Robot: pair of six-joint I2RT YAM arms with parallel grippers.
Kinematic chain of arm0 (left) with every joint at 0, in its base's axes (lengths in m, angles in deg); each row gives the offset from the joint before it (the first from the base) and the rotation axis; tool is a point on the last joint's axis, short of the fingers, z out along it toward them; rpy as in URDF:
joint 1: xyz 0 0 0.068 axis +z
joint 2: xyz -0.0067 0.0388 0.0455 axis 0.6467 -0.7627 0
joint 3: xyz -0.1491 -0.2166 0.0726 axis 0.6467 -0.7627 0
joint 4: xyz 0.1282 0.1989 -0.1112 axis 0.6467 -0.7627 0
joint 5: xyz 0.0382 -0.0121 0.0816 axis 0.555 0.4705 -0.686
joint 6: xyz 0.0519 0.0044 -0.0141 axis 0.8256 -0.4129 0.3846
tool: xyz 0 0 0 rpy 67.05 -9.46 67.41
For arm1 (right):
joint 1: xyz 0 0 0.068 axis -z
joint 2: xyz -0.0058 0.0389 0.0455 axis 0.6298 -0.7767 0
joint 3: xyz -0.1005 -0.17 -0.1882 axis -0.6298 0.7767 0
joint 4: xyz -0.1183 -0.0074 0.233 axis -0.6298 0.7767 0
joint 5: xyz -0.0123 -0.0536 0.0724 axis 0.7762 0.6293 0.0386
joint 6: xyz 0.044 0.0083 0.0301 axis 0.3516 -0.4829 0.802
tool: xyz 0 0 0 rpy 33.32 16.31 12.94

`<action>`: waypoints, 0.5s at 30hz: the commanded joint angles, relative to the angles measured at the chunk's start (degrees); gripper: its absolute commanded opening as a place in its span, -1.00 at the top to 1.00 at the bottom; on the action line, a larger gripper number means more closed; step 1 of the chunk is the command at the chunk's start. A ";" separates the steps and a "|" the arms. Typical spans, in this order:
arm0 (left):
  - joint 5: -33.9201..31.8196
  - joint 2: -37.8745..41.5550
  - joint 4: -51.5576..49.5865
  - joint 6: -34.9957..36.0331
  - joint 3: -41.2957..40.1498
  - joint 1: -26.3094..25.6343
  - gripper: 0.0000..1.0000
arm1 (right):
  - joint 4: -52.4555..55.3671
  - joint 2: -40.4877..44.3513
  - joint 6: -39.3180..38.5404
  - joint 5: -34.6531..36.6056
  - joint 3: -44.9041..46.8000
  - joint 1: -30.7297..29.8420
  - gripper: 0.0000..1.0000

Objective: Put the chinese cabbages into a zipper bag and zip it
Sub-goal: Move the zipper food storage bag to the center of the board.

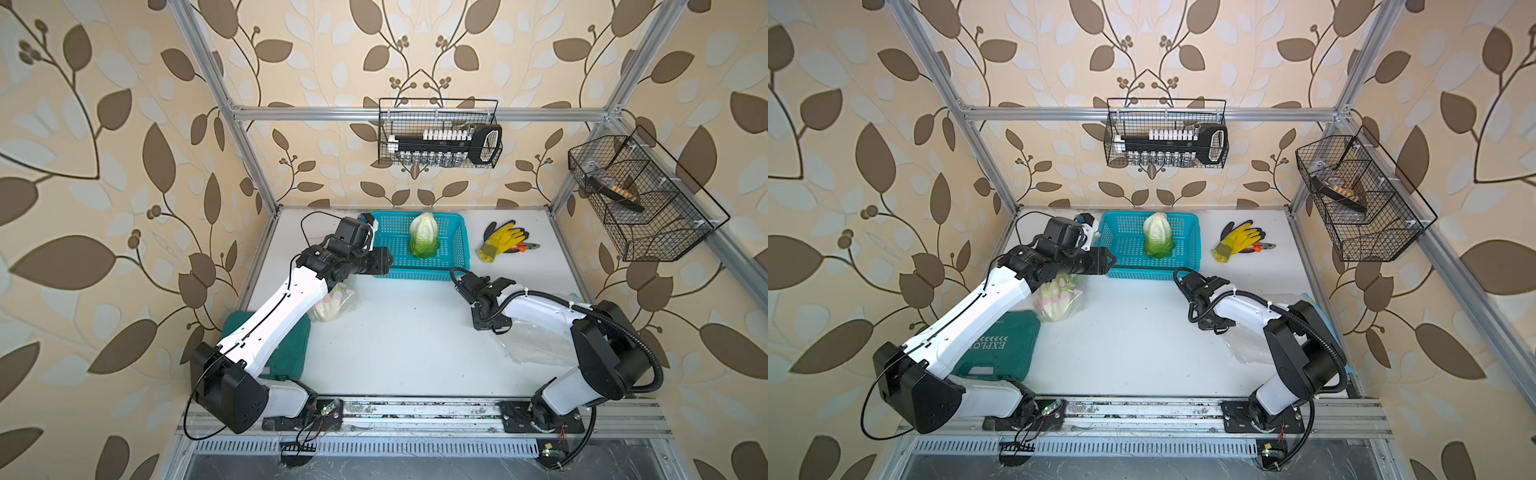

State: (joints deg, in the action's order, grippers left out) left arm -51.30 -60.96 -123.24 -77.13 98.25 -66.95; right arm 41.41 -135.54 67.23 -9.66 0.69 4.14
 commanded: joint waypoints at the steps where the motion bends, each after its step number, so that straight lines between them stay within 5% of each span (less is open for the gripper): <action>1: -4.83 3.19 -0.94 1.34 1.25 -0.15 -0.20 | 2.23 1.76 -1.68 3.07 -7.13 -7.91 1.00; 7: -13.44 10.84 -2.92 1.62 1.59 4.67 -0.20 | -1.93 -2.49 -3.70 -0.87 -21.68 -24.67 1.00; 12: -13.36 13.16 -5.37 1.45 4.34 7.49 -0.22 | -12.87 -11.83 -4.69 -13.37 -28.14 -28.00 1.00; 15: -11.47 12.72 -5.95 1.47 4.67 7.49 -0.23 | -12.99 -13.45 -8.41 -20.80 -31.34 -26.83 0.29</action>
State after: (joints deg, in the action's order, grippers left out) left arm -63.13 -47.49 -127.38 -76.30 101.99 -59.36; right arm 29.79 -147.80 62.18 -21.31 -27.85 -23.88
